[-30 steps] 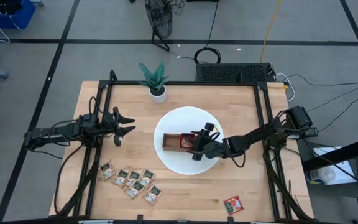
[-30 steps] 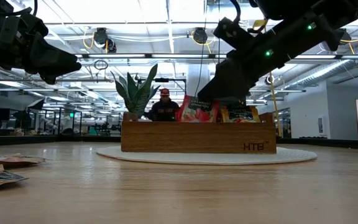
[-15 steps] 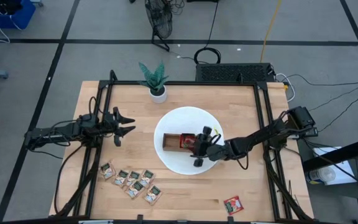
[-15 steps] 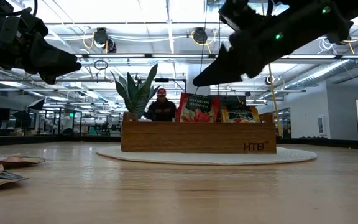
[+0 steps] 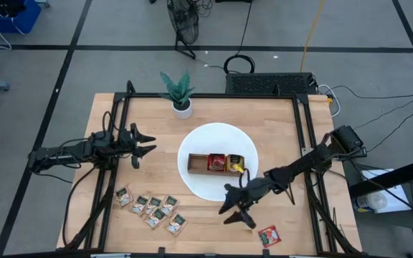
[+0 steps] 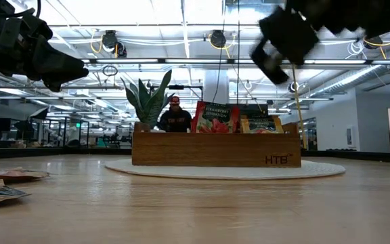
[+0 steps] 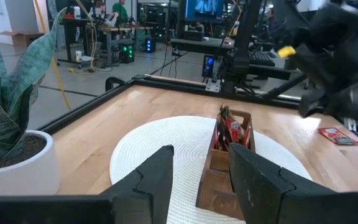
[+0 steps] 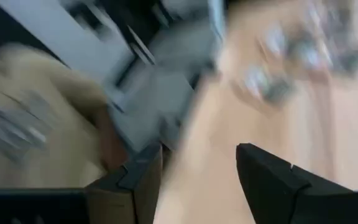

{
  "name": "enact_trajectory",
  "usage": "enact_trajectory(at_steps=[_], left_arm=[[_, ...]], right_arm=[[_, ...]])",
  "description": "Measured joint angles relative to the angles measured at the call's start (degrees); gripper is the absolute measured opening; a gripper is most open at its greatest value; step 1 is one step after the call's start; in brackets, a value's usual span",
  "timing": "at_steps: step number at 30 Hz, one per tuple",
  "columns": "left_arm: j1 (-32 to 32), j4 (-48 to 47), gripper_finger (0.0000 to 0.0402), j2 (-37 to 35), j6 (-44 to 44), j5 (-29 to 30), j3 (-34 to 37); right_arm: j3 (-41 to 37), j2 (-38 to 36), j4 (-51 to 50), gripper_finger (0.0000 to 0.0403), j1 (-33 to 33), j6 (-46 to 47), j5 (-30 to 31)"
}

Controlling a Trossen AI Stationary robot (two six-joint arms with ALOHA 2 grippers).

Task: Pick & Place Tea
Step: Put the red tea bag into the middle section of the wooden organizer

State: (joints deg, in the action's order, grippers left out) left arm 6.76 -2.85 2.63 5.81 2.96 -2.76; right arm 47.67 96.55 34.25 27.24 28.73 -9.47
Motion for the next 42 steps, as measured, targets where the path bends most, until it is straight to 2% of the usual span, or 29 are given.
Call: enact_trajectory(at_steps=[4,6,9,12,16,22,27,30,34,38,42], left_arm=[[0.0,0.0,0.0157,0.0,0.0,0.0,0.0],[0.0,0.0,0.0157,0.0,0.0,0.0,0.0],[0.0,0.0,0.0157,0.0,0.0,0.0,0.0],[0.0,0.0,0.0157,0.0,0.0,0.0,0.0],[0.0,0.0,0.0157,0.0,0.0,0.0,0.0],[0.0,0.0,0.0157,0.0,0.0,0.0,0.0],[0.0,0.0,0.0157,0.0,0.0,0.0,0.0],[0.0,0.0,0.0157,0.0,0.0,0.0,0.0],[0.0,0.0,0.0157,0.0,0.0,0.0,0.0],[0.0,0.0,0.0157,0.0,0.0,0.0,0.0],[0.0,0.0,0.0157,0.0,0.0,0.0,0.0]], right_arm=[[7.2,0.0,-28.0,0.0177,7.4,4.6,6.9],[11.4,-0.1,-41.0,0.0167,10.8,11.3,7.9],[15.6,0.0,-53.0,0.0139,15.5,25.2,8.1],[17.4,-0.1,-57.3,0.0091,21.1,39.0,7.6],[16.0,0.0,-60.2,0.0019,26.2,55.8,3.8],[10.9,0.0,-59.1,0.0004,29.7,67.9,2.6],[5.0,0.0,-48.9,0.0001,29.2,68.6,-1.0],[1.9,0.0,-41.5,0.0001,27.9,65.6,-0.6],[-0.3,0.0,-38.2,0.0000,25.6,59.7,2.0],[-1.0,0.0,-37.8,0.0000,23.2,51.9,7.2],[-1.0,0.0,-36.0,0.0000,20.4,40.2,16.2]])
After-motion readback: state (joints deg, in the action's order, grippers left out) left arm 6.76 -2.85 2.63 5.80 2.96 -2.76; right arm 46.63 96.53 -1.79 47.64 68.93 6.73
